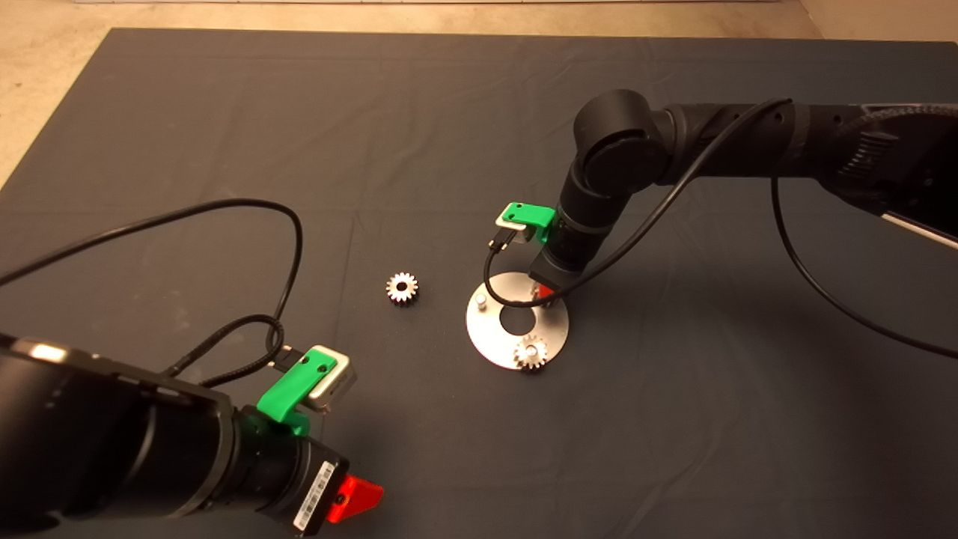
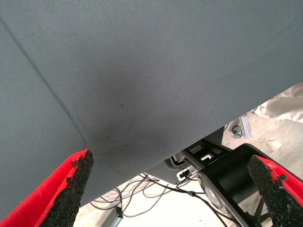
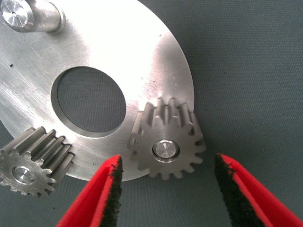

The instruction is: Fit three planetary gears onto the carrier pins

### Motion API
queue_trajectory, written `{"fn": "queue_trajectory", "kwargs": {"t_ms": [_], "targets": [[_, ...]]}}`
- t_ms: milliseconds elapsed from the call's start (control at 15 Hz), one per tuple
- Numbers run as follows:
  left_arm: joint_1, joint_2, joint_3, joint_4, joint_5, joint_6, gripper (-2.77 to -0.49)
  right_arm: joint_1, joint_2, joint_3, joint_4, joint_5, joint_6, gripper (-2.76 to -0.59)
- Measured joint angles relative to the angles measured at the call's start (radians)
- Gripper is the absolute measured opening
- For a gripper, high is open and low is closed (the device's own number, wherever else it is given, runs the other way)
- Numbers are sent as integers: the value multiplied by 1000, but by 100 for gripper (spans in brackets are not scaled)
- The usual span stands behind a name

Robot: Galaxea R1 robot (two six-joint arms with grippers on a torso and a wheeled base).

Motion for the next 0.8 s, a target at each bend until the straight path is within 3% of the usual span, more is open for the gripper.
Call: {"fn": "queue_trajectory", "kwargs": {"t_ms": [200, 333, 400, 467, 600, 667, 733, 800], "targets": [[0, 0, 0, 0, 0, 0, -90, 0, -1, 0, 0, 1, 0, -191], [-1, 0, -2, 0, 3, 0, -90, 0, -7, 4, 0, 19, 0, -191], [-3, 1, -8, -1, 4, 1, -90, 0, -11, 7, 0, 36, 0, -191], [-6, 3, -17, -1, 13, 3, -90, 2, -13, 11, 0, 71, 1, -191], [-24, 8, -22, -1, 44, 6, -90, 16, -12, 23, 3, 184, 7, -191], [-33, 9, -22, -1, 74, 8, -90, 44, -15, 30, 12, 225, 11, -191], [-48, 14, -22, -1, 106, 14, -90, 87, -26, 38, 32, 251, 16, -191], [-67, 25, -23, -1, 135, 36, -90, 142, -55, 49, 70, 264, 18, -191]]}}
